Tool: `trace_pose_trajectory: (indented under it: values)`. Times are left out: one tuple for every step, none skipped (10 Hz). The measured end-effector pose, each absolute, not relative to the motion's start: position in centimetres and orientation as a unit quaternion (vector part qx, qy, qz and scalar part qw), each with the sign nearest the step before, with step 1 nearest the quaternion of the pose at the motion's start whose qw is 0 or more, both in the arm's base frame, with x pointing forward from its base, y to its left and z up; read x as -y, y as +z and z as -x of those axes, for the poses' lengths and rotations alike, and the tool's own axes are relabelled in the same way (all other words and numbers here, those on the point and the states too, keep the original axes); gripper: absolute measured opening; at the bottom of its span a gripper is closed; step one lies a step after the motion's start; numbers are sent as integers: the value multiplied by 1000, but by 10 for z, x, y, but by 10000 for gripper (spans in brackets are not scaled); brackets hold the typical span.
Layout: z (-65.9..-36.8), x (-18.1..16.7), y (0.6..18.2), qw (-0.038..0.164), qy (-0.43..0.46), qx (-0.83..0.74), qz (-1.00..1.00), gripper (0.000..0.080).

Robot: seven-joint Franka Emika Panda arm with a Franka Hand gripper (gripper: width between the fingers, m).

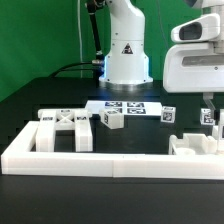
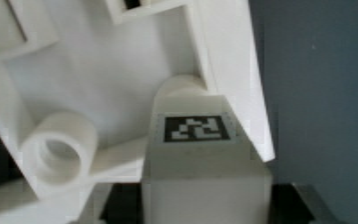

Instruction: Assemble chair

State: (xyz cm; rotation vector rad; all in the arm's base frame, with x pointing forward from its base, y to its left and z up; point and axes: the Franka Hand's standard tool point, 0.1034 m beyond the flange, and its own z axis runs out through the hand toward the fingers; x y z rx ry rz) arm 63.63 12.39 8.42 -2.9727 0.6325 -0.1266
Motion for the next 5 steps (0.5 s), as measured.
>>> trace_pose_trajectory:
  values:
    - [-636,-123,84,56,-41,-257,964,289]
    - [-636,-123,84,58,-41,-297,952,291]
    - [-635,-122,84,62,-39,-354,932,291]
    - [-635,-122,84,63,-36,-407,910,291]
    - [-635,-122,84,64,-32,-452,889,291]
